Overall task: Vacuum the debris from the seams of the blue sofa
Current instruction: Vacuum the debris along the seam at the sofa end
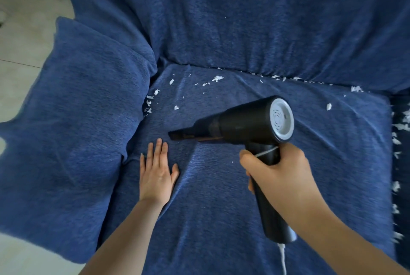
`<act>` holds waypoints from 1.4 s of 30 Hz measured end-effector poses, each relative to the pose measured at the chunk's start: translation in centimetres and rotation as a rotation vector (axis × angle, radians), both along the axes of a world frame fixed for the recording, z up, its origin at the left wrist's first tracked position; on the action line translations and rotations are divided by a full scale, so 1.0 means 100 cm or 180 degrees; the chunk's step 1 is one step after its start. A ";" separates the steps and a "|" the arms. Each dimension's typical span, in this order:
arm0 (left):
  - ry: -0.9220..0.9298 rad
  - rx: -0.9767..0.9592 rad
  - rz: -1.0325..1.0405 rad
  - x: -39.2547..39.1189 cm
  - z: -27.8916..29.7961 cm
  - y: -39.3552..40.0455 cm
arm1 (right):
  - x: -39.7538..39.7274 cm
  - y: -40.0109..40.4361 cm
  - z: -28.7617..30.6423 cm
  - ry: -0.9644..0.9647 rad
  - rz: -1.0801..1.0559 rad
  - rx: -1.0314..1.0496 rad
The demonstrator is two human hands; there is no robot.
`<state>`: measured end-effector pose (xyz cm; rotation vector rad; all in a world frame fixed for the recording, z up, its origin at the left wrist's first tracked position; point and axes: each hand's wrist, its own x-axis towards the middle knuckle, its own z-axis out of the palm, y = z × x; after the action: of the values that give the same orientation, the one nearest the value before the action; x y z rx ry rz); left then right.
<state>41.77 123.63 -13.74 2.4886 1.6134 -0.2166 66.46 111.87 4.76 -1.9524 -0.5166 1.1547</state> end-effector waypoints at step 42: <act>0.0077 0.0304 -0.0144 0.060 -0.011 0.059 | -0.035 0.088 -0.050 0.0248 -0.0126 0.0365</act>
<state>47.80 129.52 -14.88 2.6051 1.6143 -0.1802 62.95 120.66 -0.29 -1.8047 -0.4900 1.1464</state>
